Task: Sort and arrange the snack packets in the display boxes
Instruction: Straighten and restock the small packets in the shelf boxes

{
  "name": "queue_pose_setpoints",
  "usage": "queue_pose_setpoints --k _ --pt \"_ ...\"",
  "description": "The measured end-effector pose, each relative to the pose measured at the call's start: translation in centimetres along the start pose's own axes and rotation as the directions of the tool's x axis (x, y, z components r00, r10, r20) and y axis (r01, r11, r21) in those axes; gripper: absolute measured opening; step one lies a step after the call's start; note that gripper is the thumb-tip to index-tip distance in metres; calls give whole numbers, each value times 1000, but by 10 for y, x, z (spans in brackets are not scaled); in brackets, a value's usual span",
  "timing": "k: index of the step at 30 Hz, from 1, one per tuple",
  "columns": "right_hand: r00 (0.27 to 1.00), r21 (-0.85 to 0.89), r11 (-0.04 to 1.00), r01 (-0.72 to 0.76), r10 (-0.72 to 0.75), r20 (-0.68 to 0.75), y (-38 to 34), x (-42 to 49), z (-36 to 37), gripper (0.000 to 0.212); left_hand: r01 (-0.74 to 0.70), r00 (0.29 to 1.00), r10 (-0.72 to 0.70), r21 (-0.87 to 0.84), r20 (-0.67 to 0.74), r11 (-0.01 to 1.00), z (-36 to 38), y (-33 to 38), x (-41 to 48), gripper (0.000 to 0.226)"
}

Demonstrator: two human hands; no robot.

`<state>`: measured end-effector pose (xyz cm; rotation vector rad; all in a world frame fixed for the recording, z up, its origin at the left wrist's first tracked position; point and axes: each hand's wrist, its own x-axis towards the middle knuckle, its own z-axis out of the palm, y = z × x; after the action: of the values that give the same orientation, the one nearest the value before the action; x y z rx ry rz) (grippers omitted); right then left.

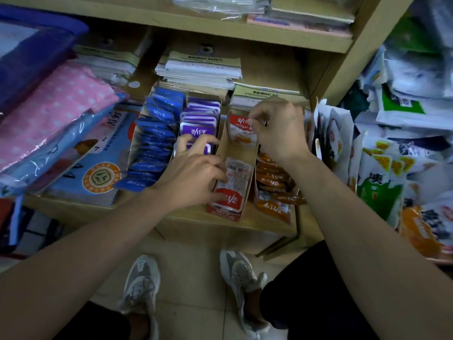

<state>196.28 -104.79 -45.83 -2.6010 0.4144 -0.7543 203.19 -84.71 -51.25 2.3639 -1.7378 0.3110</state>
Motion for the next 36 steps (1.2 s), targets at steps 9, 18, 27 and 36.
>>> queue_pose_setpoints --k 9,18,27,36 --pt "996 46 996 -76 74 52 2 5 -2 11 10 974 -31 -94 -223 996 18 2 -22 27" --pt "999 341 939 43 -29 -45 -16 -24 -33 9 -35 999 29 132 45 991 -10 12 -28 61" --pt "998 433 899 62 -47 -47 -20 -36 -36 9 -49 976 86 185 -199 982 0 13 -34 26" --pt "1000 469 883 24 -23 -8 -18 -40 -27 10 -14 805 79 114 -588 993 -20 13 -23 12"
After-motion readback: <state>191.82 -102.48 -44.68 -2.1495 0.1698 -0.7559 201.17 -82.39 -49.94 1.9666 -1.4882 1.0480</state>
